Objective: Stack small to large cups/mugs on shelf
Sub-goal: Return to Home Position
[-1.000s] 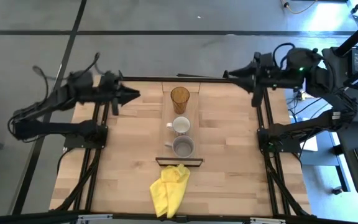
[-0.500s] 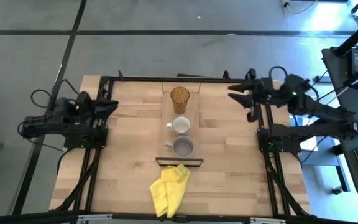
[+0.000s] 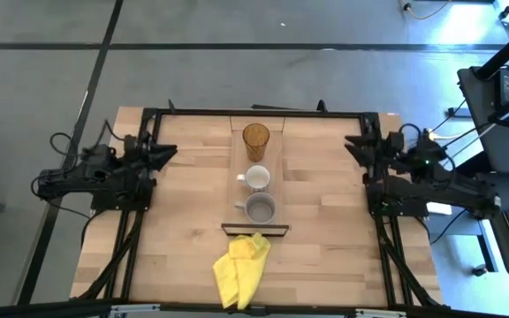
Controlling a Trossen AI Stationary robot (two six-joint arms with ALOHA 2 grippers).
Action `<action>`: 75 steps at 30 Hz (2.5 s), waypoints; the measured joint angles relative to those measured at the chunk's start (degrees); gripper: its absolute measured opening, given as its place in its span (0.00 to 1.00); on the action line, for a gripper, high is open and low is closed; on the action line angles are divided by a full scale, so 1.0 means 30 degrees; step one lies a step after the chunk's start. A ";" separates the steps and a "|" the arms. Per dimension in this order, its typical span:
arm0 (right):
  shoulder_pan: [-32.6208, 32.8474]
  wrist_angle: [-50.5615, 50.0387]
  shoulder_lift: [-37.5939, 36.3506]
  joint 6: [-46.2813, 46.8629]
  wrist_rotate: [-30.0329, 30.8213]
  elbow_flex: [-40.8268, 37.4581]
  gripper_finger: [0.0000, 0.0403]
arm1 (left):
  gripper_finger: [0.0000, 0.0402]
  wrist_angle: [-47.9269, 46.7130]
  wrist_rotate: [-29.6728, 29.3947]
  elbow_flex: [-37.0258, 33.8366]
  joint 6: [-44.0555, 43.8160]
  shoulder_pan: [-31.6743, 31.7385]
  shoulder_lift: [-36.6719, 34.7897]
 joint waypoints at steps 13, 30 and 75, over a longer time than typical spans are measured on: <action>-0.0557 0.3565 -0.4812 0.4372 0.0003 -0.7718 0.30 | 0.18 -0.4094 -0.0884 -0.2054 -0.3290 -0.0004 0.0013; -0.0574 -0.1167 -0.4763 0.1325 0.0631 -0.7853 0.30 | 0.18 -0.5632 -0.0507 -0.3130 -0.3854 0.0003 0.0066; -0.0572 -0.1189 -0.4752 0.1296 0.0623 -0.7853 0.30 | 0.18 -0.5639 -0.0507 -0.3130 -0.3852 0.0003 0.0073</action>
